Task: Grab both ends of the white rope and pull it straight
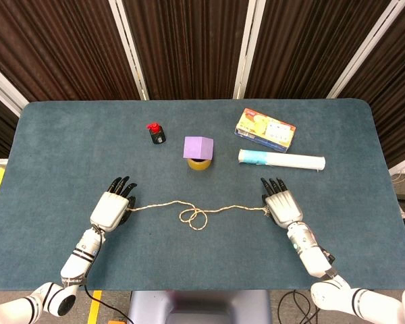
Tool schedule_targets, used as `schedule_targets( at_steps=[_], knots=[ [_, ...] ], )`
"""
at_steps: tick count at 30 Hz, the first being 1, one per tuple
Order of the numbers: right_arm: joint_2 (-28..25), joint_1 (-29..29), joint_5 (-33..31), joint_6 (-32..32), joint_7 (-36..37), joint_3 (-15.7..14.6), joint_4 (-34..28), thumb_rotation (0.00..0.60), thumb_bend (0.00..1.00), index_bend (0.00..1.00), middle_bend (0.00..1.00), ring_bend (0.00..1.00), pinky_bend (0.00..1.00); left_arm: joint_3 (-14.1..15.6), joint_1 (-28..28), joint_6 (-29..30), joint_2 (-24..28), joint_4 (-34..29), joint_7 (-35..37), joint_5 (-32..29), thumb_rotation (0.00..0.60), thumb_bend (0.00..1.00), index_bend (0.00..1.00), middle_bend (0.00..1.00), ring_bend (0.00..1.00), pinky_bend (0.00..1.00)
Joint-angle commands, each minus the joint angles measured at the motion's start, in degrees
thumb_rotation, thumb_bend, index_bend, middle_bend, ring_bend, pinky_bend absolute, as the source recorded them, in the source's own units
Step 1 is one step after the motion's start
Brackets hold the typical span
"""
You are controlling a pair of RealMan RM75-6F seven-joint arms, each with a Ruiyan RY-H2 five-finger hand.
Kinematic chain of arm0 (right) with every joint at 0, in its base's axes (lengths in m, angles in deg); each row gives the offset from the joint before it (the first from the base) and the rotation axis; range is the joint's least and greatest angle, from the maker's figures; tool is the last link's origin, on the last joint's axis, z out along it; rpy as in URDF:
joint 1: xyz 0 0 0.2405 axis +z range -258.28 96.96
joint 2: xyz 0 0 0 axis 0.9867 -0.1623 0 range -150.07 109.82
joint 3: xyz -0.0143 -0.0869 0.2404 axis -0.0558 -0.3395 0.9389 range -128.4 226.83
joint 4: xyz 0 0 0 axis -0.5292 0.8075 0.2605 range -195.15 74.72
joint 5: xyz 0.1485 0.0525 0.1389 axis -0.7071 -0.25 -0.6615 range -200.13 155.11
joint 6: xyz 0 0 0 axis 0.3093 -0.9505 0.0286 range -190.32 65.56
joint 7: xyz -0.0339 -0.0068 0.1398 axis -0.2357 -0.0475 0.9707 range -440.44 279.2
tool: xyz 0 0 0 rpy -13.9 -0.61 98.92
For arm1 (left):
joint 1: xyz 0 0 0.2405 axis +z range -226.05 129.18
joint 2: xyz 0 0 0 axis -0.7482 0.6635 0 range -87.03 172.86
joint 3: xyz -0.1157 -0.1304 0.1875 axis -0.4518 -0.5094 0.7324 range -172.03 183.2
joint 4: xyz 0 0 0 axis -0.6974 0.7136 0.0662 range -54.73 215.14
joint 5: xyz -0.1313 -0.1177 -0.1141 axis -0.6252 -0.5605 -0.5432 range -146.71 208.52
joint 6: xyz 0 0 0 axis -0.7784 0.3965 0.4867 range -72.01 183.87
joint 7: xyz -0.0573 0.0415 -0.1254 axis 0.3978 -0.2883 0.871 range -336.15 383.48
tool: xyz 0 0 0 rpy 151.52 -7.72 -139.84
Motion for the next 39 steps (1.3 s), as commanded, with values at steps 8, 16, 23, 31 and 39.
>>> schedule_targets(
  at_steps=[8, 16, 23, 31, 39],
  knots=[
    [1.14, 1.11, -0.45, 0.22, 1.57, -0.7, 1.39, 0.6, 0.43, 0.54, 0.0, 0.0, 0.0, -0.06, -0.2, -0.36, -0.46, 0.58, -0.03, -0.21, 0.6, 0.46, 0.64, 0.17, 0.03, 0.12],
    [1.52, 1.47, -1.37, 0.12, 1.52, -1.23, 2.15, 0.6, 0.43, 0.62, 0.04, 0.0, 0.0, 0.0, -0.29, -0.66, -0.64, 1.19, 0.17, -0.33, 0.6, 0.46, 0.64, 0.17, 0.03, 0.12],
    [1.91, 1.87, -2.05, 0.28, 1.12, -1.7, 2.58, 0.6, 0.47, 0.66, 0.06, 0.0, 0.0, -0.07, -0.31, -0.58, -0.53, 1.31, 0.4, -0.32, 0.6, 0.46, 0.64, 0.17, 0.03, 0.12],
    [2.32, 2.1, -2.1, -0.31, 1.74, -1.9, 2.63, 0.6, 0.6, 0.74, 0.09, 0.0, 0.0, 0.02, -0.11, -0.33, -0.07, 1.13, 0.76, -0.26, 0.6, 0.49, 0.63, 0.17, 0.03, 0.12],
    [-1.08, 1.08, -1.22, -2.74, 4.9, -1.46, -0.84, 0.6, 0.6, 0.77, 0.1, 0.0, 0.0, 0.11, 0.31, 0.78, 0.88, 0.3, 0.78, 0.25, 0.6, 0.49, 0.63, 0.17, 0.03, 0.12]
  ],
)
